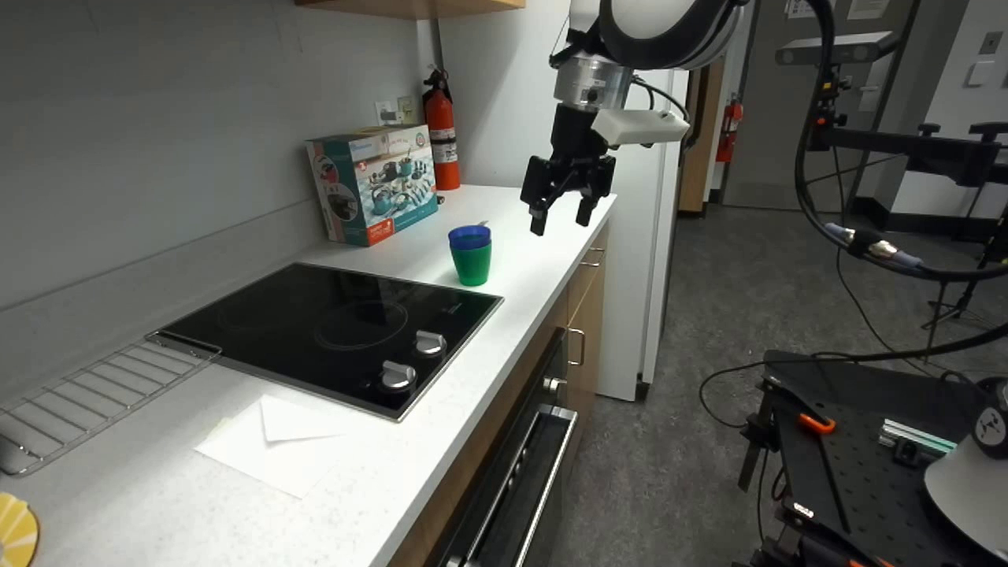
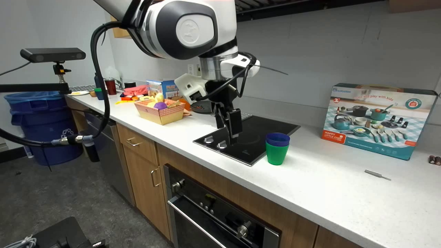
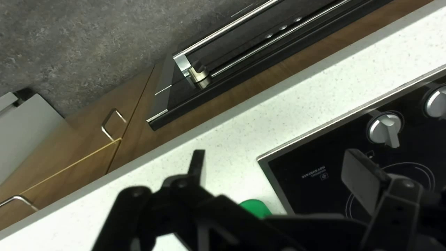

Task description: Move the cup to the left side of the stove

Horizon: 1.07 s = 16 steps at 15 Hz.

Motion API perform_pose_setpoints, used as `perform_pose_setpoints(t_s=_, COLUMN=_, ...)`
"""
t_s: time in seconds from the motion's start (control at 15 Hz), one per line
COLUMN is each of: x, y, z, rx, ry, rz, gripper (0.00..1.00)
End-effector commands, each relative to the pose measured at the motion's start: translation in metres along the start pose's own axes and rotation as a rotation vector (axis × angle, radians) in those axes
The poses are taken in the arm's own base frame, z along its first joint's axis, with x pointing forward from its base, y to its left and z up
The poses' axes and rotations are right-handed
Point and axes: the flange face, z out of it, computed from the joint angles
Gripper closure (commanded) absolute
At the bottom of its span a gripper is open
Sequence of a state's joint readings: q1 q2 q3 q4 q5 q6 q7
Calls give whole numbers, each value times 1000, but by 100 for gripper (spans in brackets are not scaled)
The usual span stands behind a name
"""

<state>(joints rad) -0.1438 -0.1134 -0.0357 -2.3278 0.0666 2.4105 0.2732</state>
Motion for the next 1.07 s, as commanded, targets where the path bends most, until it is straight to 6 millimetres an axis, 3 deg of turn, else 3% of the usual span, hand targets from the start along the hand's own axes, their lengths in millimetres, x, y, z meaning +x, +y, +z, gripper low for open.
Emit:
perform_pose_setpoints(t_s=0.0, x=0, y=0, z=-1, rx=0, ry=-1, rz=0, gripper=0)
perform_pose_setpoints(t_s=0.47, x=30, y=2, z=2, rx=7, ry=87, rz=125, gripper=0)
perform_pose_setpoints(t_s=1.0, x=107, y=29, z=21, rx=-66, ry=125, rz=262, gripper=0)
